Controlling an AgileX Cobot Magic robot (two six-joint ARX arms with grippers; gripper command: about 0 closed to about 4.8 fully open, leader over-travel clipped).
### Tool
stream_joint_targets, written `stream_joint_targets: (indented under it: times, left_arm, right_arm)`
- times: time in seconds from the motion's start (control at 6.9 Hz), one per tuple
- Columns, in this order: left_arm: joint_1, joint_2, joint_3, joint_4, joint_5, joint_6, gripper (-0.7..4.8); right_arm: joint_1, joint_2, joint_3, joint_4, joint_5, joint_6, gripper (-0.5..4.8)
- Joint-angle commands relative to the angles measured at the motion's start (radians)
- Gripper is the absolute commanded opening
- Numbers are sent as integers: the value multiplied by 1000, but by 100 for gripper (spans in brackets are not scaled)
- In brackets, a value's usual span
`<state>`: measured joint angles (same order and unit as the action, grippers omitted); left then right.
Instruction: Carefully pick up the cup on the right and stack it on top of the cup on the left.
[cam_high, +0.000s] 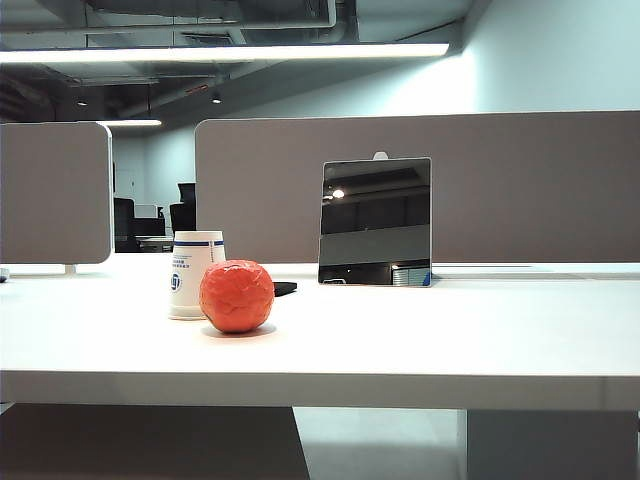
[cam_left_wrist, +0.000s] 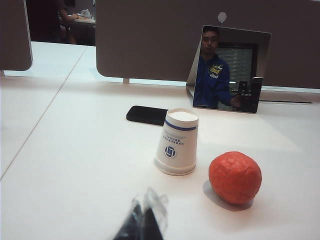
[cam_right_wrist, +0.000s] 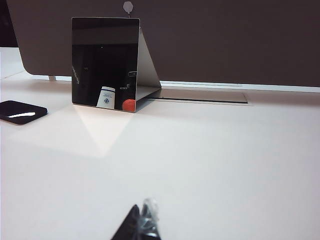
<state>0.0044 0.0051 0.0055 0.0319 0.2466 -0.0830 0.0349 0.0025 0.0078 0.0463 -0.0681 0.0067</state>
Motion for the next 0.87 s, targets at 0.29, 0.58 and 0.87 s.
stream_joint_targets:
  times: [0.29, 0.58, 0.87]
  left_arm:
    - [0, 0, 2, 11, -8, -2, -5]
    - [0, 0, 2, 10, -67, -3, -5]
    - [0, 0, 2, 6, -67, -3, -5]
  right_arm:
    - [0, -2, 2, 18, 2, 1, -1]
    - [0, -2, 2, 17, 2, 1, -1]
    - [0, -2, 2, 17, 2, 1, -1]
